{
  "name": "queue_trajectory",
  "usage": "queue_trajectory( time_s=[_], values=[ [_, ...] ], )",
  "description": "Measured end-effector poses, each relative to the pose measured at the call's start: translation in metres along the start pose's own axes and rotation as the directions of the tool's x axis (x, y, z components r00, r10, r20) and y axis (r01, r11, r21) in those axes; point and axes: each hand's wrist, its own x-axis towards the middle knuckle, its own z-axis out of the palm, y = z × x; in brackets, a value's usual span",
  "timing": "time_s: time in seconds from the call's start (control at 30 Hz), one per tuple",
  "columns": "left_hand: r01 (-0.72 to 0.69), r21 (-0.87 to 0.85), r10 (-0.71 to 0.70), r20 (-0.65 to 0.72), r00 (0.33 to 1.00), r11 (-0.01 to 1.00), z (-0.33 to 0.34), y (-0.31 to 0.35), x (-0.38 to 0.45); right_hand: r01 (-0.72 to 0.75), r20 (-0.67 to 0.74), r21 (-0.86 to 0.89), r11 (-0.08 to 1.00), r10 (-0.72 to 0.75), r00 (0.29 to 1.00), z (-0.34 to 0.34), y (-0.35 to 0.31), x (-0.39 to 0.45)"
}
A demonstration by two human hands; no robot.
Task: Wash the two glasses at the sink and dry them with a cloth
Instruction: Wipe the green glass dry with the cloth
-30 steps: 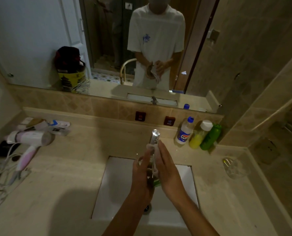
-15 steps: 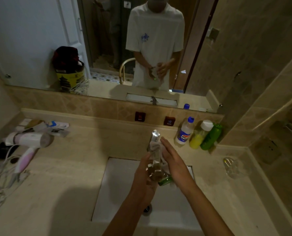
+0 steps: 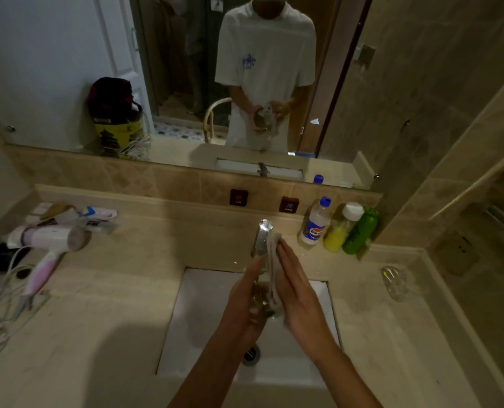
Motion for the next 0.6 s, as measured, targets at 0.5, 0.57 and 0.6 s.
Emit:
queue_trajectory(
  time_s=[0.5, 0.57, 0.6],
  values=[
    [0.064, -0.186, -0.061, 0.024, 0.998, 0.98, -0.012, -0.003, -0.001, 0.039, -0.031, -0.003, 0.999, -0.039, 0.999, 0.026, 0.008, -0.033],
    [0.056, -0.171, -0.05, 0.039, 0.998, 0.984, -0.013, -0.005, 0.003, -0.067, -0.01, 0.121, 0.99, 0.069, 0.998, 0.017, -0.001, -0.019],
    [0.047, -0.161, -0.039, 0.051, 0.998, 0.986, -0.013, -0.005, 0.003, -0.13, 0.002, 0.209, 0.969, 0.133, 0.991, 0.01, -0.004, -0.009]
  ],
)
